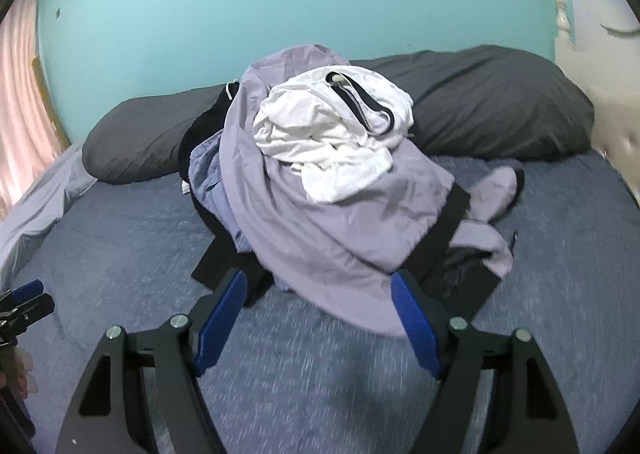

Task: Fold clothes
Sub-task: 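Move the right tool to the clothes pile and grasp the white shirt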

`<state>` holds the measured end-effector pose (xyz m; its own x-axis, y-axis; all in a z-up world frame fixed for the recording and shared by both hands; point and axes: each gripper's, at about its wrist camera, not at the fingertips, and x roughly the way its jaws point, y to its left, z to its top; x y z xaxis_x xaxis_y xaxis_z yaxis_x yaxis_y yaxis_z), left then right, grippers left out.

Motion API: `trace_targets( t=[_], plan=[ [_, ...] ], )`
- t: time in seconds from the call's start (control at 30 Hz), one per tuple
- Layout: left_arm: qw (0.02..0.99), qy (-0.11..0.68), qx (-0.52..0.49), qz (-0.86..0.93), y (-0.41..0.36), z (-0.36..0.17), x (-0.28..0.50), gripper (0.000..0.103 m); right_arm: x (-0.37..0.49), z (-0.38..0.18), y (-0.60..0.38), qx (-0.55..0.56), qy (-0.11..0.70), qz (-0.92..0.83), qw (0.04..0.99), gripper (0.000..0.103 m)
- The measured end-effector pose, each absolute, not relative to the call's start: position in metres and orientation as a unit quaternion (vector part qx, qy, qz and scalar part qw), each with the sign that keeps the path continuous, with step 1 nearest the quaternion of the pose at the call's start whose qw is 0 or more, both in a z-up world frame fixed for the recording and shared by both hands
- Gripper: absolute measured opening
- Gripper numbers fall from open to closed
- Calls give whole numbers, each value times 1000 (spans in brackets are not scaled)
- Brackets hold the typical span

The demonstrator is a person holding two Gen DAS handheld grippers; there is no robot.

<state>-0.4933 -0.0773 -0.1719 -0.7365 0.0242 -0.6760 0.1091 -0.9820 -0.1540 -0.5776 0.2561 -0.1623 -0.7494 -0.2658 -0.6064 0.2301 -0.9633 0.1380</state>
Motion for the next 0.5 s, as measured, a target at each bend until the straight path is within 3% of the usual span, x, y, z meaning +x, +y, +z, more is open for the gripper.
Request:
trace_targets(
  t=[0.5],
  plan=[
    [36, 103, 391, -914, -98, -211, -540, 103, -674, -189, 228, 339, -12, -929, 147, 60]
  ],
)
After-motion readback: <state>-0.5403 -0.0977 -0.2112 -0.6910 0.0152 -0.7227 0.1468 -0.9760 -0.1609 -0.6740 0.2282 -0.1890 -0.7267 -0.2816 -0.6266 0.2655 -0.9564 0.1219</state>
